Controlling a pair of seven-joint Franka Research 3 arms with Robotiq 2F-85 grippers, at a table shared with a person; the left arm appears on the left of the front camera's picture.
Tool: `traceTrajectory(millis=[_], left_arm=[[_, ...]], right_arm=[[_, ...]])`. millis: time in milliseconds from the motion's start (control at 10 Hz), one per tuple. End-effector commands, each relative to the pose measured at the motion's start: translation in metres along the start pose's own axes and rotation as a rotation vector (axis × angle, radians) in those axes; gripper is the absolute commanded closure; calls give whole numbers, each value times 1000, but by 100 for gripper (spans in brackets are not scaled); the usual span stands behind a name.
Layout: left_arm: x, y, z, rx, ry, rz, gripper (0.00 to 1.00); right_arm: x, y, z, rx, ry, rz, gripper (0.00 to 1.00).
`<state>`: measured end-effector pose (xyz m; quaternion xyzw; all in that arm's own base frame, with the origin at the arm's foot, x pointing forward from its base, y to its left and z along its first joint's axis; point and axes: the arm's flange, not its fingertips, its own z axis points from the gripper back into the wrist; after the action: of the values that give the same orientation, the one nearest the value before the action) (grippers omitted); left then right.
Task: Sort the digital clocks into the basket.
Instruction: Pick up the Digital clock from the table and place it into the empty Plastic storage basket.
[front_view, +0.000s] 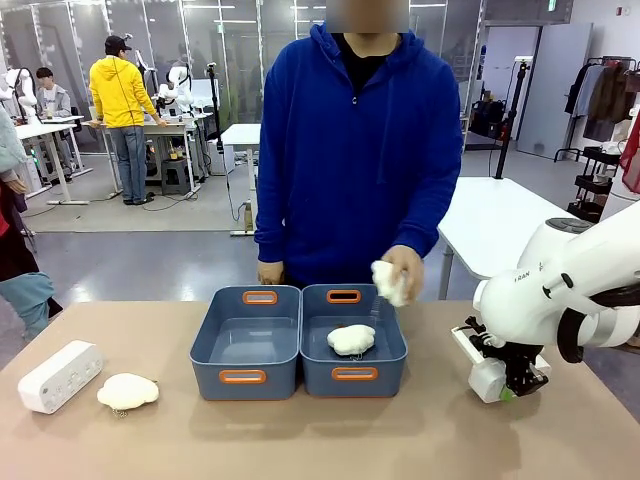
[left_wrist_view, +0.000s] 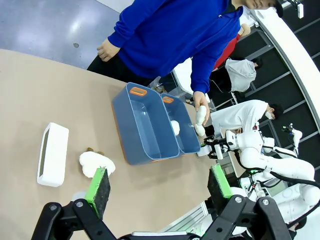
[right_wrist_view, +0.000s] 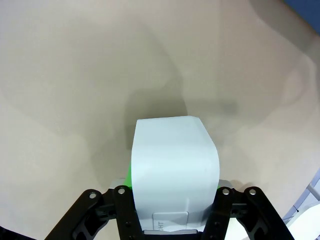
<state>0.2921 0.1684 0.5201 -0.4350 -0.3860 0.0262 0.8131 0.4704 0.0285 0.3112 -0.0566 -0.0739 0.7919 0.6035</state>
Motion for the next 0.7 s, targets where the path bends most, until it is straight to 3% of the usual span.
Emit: traceTrajectory(millis=[0,600], left_arm=[[1,0,0,-25,-13,-14,0],[1,0,0,-25,-13,-14,0]], right_arm=[[0,-1,0,-1,-1,1,97],[0,-1,0,-1,-1,1,97]])
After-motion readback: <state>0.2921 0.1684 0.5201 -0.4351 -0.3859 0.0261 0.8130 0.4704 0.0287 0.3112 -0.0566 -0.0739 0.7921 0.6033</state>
